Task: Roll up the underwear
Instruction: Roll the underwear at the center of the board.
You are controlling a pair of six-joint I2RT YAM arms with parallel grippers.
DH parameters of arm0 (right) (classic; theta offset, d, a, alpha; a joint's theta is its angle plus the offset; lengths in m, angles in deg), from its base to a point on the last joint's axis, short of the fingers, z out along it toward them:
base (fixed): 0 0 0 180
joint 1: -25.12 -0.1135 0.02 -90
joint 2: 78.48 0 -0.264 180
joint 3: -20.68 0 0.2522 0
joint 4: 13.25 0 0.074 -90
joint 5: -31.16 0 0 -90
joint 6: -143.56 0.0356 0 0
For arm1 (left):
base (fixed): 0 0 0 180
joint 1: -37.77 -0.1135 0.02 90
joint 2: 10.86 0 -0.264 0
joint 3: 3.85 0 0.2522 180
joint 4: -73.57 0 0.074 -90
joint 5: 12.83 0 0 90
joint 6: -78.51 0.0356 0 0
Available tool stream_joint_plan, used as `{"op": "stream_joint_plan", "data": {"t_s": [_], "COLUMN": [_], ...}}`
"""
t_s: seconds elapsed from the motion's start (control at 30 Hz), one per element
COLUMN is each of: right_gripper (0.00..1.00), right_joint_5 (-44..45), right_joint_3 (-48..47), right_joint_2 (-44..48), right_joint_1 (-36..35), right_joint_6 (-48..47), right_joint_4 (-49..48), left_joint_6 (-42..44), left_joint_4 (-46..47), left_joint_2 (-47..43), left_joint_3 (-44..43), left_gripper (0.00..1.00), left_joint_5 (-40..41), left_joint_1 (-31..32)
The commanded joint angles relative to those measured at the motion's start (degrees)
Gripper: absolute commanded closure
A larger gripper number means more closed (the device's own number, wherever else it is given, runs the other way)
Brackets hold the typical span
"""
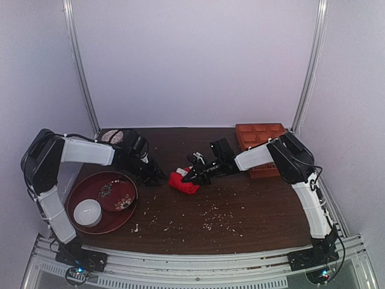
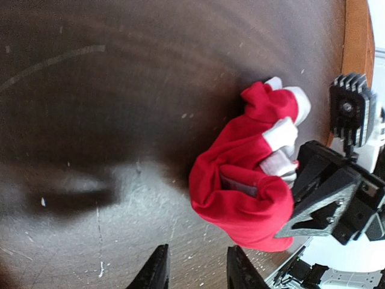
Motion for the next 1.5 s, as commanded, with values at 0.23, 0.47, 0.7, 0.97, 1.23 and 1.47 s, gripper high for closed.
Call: {"op": "stream_joint_plan", "data": {"t_s": [0.23, 0.47, 0.7, 0.97, 1.23, 1.47], "right_gripper": [1.00, 1.00, 1.00, 1.00, 1.00, 1.00], "right_joint_5": [3.1, 4.9, 5.9, 5.8, 5.7, 6.2], "right_joint_3": [3.3, 4.3, 2.6, 2.0, 1.1, 0.1], "right_joint_2": [2.2, 3.1, 2.9, 2.7, 2.2, 1.7], "right_joint_1": [-2.2, -2.2, -2.2, -2.2, -2.2, -2.1], "right_joint_6": [-7.9, -11.7, -13.9, -14.6, -15.0, -15.2], "right_joint_4": [9.7, 13.6, 16.9, 18.0, 18.8, 19.8], "left_joint_6": [-1.5, -3.1, -7.7, -8.8, -9.3, -7.7], "left_joint_4": [5.1, 12.2, 22.7, 25.2, 28.1, 26.4], "left_joint_2": [-5.1, -5.9, -3.0, 1.3, 2.9, -2.2], "left_joint_3": [6.4, 9.6, 11.4, 9.9, 10.8, 13.0], "left_gripper": [0.66, 0.58, 0.57, 0.56, 0.56, 0.53], "left_joint_5": [0.0, -1.0, -3.0, -3.7, -3.8, -3.5], "left_joint_1": [1.7, 2.4, 3.2, 4.5, 4.6, 4.6]}}
